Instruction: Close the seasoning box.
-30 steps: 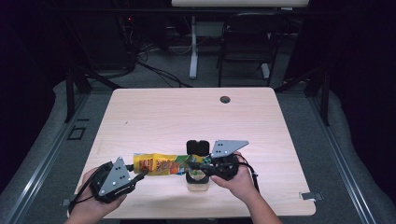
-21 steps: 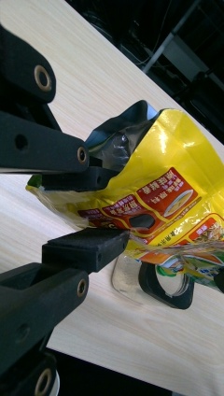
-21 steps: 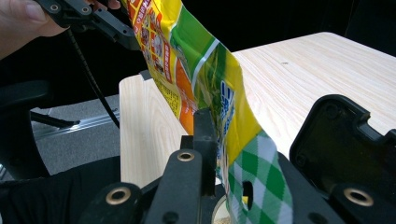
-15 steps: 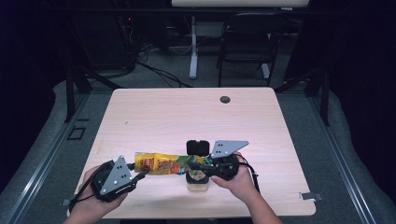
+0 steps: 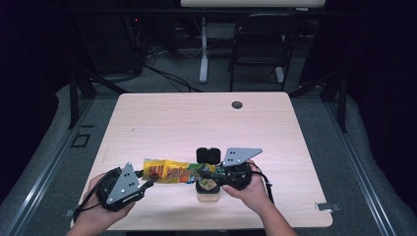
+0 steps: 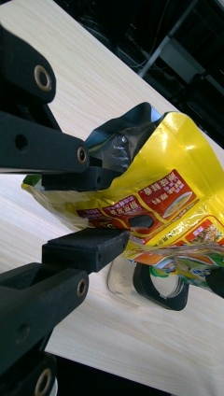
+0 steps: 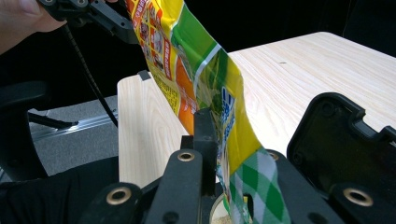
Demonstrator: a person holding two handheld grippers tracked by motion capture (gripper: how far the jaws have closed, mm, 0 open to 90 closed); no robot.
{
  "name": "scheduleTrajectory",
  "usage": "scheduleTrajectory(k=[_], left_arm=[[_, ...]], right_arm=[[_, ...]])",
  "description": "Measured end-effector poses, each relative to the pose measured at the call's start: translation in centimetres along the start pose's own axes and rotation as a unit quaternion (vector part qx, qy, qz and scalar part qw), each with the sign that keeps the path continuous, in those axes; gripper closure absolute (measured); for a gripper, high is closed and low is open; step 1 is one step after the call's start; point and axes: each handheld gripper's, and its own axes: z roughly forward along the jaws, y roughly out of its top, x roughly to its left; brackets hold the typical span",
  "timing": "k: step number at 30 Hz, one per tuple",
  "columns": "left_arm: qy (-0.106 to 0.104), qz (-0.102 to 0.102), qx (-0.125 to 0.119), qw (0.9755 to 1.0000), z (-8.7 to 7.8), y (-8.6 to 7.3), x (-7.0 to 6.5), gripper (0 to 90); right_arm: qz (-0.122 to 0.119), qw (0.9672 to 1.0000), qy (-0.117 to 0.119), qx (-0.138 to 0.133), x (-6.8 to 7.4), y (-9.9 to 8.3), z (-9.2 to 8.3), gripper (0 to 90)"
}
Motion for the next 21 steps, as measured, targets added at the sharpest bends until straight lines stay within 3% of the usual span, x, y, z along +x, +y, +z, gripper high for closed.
scheduleTrajectory(k=[21], left_arm=[[-0.003,0.002,-0.007,1.0,0.32,0.87,-0.04,71.2]], right_arm=[[0.006,0.9999,-0.004,-0.01,-0.31,0.0,-0.87,87.4]])
